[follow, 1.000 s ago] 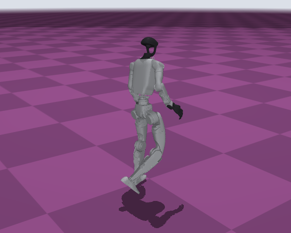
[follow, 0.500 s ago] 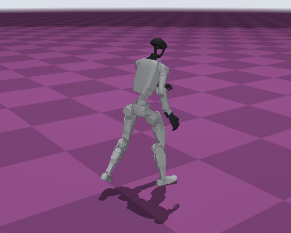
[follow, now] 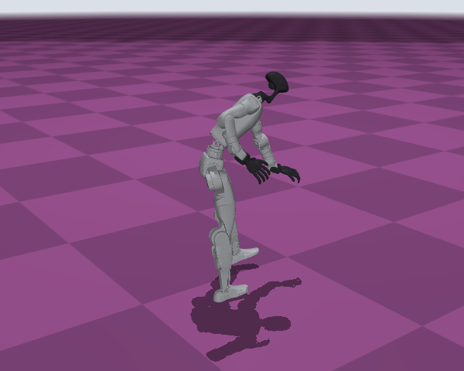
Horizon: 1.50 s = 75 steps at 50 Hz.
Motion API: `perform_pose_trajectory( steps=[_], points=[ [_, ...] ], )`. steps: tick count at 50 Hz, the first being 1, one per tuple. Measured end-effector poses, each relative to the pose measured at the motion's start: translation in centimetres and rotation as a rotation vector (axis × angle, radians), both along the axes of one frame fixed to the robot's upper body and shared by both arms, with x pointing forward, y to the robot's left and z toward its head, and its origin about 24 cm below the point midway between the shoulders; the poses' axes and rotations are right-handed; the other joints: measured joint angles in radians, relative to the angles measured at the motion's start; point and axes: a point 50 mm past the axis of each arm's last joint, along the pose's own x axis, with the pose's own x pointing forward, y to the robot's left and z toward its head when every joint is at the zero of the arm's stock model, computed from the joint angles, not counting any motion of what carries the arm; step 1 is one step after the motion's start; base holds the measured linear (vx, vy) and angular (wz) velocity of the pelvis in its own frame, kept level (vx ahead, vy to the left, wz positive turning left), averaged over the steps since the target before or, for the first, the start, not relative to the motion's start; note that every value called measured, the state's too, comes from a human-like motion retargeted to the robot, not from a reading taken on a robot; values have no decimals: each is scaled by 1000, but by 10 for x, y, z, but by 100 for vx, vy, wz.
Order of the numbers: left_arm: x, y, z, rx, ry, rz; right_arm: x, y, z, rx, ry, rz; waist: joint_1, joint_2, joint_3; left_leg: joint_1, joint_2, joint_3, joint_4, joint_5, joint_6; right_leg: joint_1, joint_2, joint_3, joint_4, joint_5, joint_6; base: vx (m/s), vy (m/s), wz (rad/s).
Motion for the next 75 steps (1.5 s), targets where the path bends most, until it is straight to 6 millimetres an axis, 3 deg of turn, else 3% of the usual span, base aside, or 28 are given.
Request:
perform_pose_trajectory(
  steps=[5, 8, 10, 12, 15, 17, 20, 22, 27, 29, 31, 34, 37, 40, 43, 47, 50, 54, 57, 60, 63, 66, 71, 75],
  points=[
    [-5, 20, 32, -327, -249, 61, -18, -23, -36, 42, 169, -195, 26, -38, 0, -49, -5, 22, -6, 157, -8, -96, -13, 177, -52, 41, -8, 15, 52, -204],
    [2, 13, 41, -665, -424, 35, -26, -33, -55, 91, 269, -296, 23, -50, 0, -66, -39, 138, -16, 149, 12, -144, -78, 207, -92, 55, 30, 8, 59, -129],
    [9, 3, 42, -912, -526, 11, -31, -38, -65, 92, 330, -327, 29, -46, 0, -72, -70, 205, -26, 133, 12, -176, -124, 138, -93, 50, 65, 8, 59, -117],
    [17, -13, 36, -1159, -609, -18, -36, -41, -72, 67, 378, -332, 47, -27, 0, -68, -99, 269, -40, 121, 13, -191, -172, -42, -84, 48, 97, 9, 58, -127],
    [26, -44, 20, -1482, -687, -66, -39, -45, -76, 22, 419, -312, 95, 24, 0, -60, -121, 369, -47, 92, 27, -207, -220, -381, -4, 22, 118, 8, 54, -157],
    [28, -60, 9, -1608, -711, -81, -35, -42, -77, -3, 436, -287, 123, 45, 0, -39, -134, 435, -67, 86, 33, -178, -235, -536, -5, 17, 86, 4, 46, -176],
    [24, -86, -26, -1792, -654, -112, -28, -44, -73, -37, 422, -270, 157, 84, 0, -37, -116, 535, 52, -22, 63, -194, -272, -697, 178, -69, 96, 10, 43, -170],
    [18, -99, -45, -1937, -654, -130, -20, -46, -66, -52, 380, -282, 178, 93, 0, -17, -108, 606, 123, -83, 79, -157, -275, -752, 169, -82, 86, 8, 38, -178],
    [-22, -107, -109, -2331, -659, -106, 1, -39, -45, -83, 269, -263, 208, 85, 0, 114, -59, 812, 289, -219, 68, -29, -273, -910, 112, -88, 75, 8, 34, -226],
    [-39, -108, -126, -2449, -669, -79, 12, -30, -35, -62, 234, -221, 212, 64, 0, 175, -66, 908, 321, -236, 95, 44, -250, -935, -38, -22, 51, 3, 25, -231],
    [-57, -109, -143, -2520, -652, -57, 22, -21, -31, -24, 214, -183, 220, 34, 0, 248, -75, 964, 357, -260, 126, 82, -272, -912, -62, 1, 67, 8, 22, -223],
    [-77, -116, -161, -2560, -548, -25, 30, -8, -30, 34, 218, -133, 258, -12, 0, 311, -78, 876, 467, -293, 203, 124, -317, -777, -80, 32, 97, 10, 15, -232],
    [-88, -129, -172, -2589, -411, 7, 29, -1, -37, 42, 260, -108, 345, -40, -1, 304, -114, 514, 587, -314, 243, 152, -336, -597, -87, 51, 113, 12, 13, -287],
    [-97, -138, -180, -2619, -341, 45, 28, 5, -47, 19, 303, -94, 421, -44, -9, 330, -226, 62, 636, -329, 225, 192, -322, -428, -86, 51, 105, 13, 17, -297],
    [-105, -141, -186, -2661, -395, 66, 32, 11, -51, 5, 303, -88, 420, -36, -34, 442, -279, -158, 588, -354, 152, 220, -290, -293, -70, 39, 101, 8, 20, -244],
    [-110, -145, -186, -2676, -436, 47, 36, 9, -42, -7, 269, -76, 304, -13, -96, 545, -246, -75, 483, -387, 79, 209, -258, -200, -62, 32, 95, -2, 21, -139],
    [-103, -141, -181, -2641, -478, 23, 41, 9, -39, 54, 247, -126, 200, -9, -127, 590, -238, -13, 399, -399, 50, 199, -263, -219, -73, 33, 113, -11, 18, -55],
    [-88, -134, -170, -2592, -455, -32, 41, 3, -42, 80, 246, -219, 160, 20, -114, 625, -236, 20, 307, -392, 63, 195, -301, -474, -62, 31, 99, -14, 12, -61],
    [-79, -128, -163, -2582, -458, -67, 40, -5, -40, 57, 248, -258, 201, 55, -73, 637, -223, 80, 267, -386, 71, 198, -323, -696, -50, 7, 85, -12, 5, -104],
    [-80, -113, -163, -2580, -555, -46, 47, -8, -37, 42, 235, -273, 261, 72, -17, 641, -214, 144, 249, -379, 64, 198, -328, -816, -59, -17, 104, -9, -1, -105],
    [-102, -90, -182, -2545, -673, 82, 55, -6, -32, 10, 207, -258, 291, 78, -1, 600, -206, 195, 259, -373, 61, 160, -318, -857, -77, -24, 110, -4, -4, -81],
    [-141, -65, -209, -2472, -745, 289, 63, -5, -19, -45, 152, -228, 298, 91, 0, 550, -189, 234, 280, -374, 63, 118, -294, -865, -88, -33, 98, 2, -8, -62],
    [-225, -33, -260, -2304, -843, 751, 78, -5, 4, -156, 46, -185, 304, 122, 0, 544, -162, 289, 267, -369, 78, 79, -248, -797, -93, -49, 92, 12, -13, -54],
    [-298, -16, -282, -2104, -818, 1066, 86, -4, 20, -225, -28, -146, 296, 138, 0, 586, -145, 315, 254, -353, 88, 88, -213, -704, -93, -34, 76, 27, -18, -35]
  ],
)
